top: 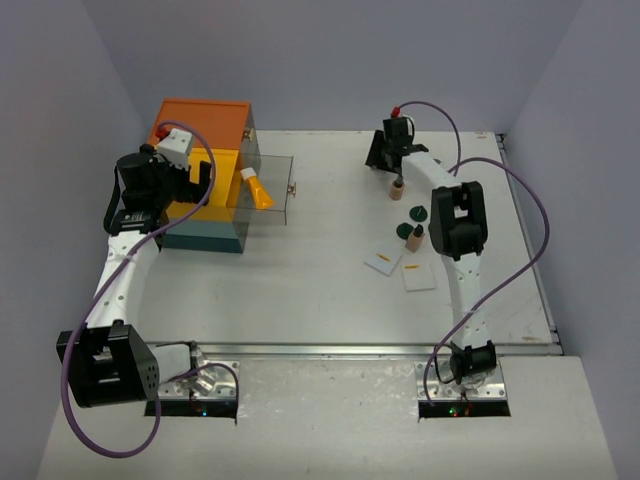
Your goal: Organize the makeup
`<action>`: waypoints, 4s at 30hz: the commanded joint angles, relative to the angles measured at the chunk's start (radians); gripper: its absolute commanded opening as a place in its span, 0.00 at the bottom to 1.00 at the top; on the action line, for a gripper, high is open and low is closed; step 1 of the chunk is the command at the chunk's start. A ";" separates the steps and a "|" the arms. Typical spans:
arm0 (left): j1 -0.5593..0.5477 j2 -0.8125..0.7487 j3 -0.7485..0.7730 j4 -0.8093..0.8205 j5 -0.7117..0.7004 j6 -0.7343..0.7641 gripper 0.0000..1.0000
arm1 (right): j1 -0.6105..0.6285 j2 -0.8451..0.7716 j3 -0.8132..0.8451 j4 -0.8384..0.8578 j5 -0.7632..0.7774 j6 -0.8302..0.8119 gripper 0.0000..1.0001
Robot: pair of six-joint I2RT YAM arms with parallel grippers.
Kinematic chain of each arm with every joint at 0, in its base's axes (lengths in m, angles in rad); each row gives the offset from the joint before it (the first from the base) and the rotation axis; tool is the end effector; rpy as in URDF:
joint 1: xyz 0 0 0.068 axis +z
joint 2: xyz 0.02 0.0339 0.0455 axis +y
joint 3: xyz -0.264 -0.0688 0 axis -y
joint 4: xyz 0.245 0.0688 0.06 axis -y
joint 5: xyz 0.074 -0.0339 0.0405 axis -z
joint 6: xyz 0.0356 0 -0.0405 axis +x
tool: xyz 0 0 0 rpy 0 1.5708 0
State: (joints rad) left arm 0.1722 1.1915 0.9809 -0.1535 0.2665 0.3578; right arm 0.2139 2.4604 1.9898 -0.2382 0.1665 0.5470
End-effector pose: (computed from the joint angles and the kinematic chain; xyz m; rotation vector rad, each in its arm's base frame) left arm 0.2732 0.0380 0.3276 0.3535 1.8899 0.0978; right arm 0.5421 0.1117 0.1511 0.4632 2.2291 0.2122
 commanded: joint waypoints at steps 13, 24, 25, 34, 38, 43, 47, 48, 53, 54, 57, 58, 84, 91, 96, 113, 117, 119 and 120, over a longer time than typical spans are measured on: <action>0.012 -0.036 0.047 -0.122 0.032 -0.007 1.00 | 0.205 -0.472 -0.175 0.278 -0.139 -0.091 0.24; 0.013 -0.119 0.068 -0.165 0.036 -0.002 1.00 | 0.512 -0.492 -0.125 0.270 -0.088 -0.190 0.26; 0.013 -0.127 0.067 -0.168 0.033 0.000 1.00 | 0.528 -0.481 -0.120 0.266 -0.084 -0.194 0.26; 0.013 -0.177 0.038 -0.180 0.025 0.020 1.00 | 0.653 -0.399 -0.060 0.209 0.119 -0.307 0.27; 0.013 -0.174 0.032 -0.172 0.028 0.019 1.00 | 0.686 -0.370 -0.039 0.216 0.220 -0.404 0.29; 0.013 -0.161 0.021 -0.162 0.027 0.017 1.00 | 0.708 -0.365 -0.032 0.173 0.256 -0.408 0.63; 0.014 -0.156 0.015 -0.155 0.028 0.015 1.00 | 0.710 -0.403 -0.063 0.185 0.279 -0.404 0.81; 0.013 -0.153 0.016 -0.155 0.029 0.015 1.00 | 0.710 -0.412 -0.060 0.179 0.281 -0.405 0.83; 0.013 -0.148 0.020 -0.154 0.024 0.020 1.00 | 0.709 -0.459 -0.055 0.136 0.237 -0.402 0.91; 0.013 -0.147 0.021 -0.153 0.021 0.021 1.00 | 0.708 -0.472 -0.058 0.125 0.228 -0.400 0.91; 0.013 -0.142 0.019 -0.143 -0.004 0.026 1.00 | 0.682 -0.547 -0.126 0.120 0.208 -0.351 0.82; 0.013 -0.140 0.018 -0.136 -0.026 0.026 1.00 | 0.668 -0.568 -0.147 0.117 0.188 -0.296 0.79; 0.046 -0.070 0.004 -0.089 -0.135 0.021 1.00 | 0.354 -0.569 -0.632 0.512 -0.633 0.476 0.49; 0.047 -0.069 -0.022 -0.075 -0.122 0.018 1.00 | 0.396 -0.471 -0.516 0.511 -0.659 0.486 0.48; 0.047 -0.073 -0.036 -0.072 -0.110 0.017 1.00 | 0.426 -0.371 -0.358 0.471 -0.647 0.484 0.48; 0.047 -0.095 -0.072 -0.064 -0.087 0.037 1.00 | 0.502 -0.117 -0.020 0.385 -0.563 0.496 0.47; 0.047 -0.095 -0.070 -0.067 -0.088 0.037 1.00 | 0.501 -0.174 -0.094 0.395 -0.548 0.465 0.48; 0.047 -0.093 -0.069 -0.068 -0.085 0.032 1.00 | 0.495 -0.214 -0.140 0.397 -0.534 0.440 0.48; 0.047 -0.091 -0.069 -0.069 -0.084 0.029 1.00 | 0.486 -0.239 -0.176 0.404 -0.520 0.430 0.49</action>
State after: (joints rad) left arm 0.2111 1.1023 0.9310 -0.1757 0.1708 0.3798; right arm 0.7039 2.3082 1.8937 0.1434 -0.4428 1.0413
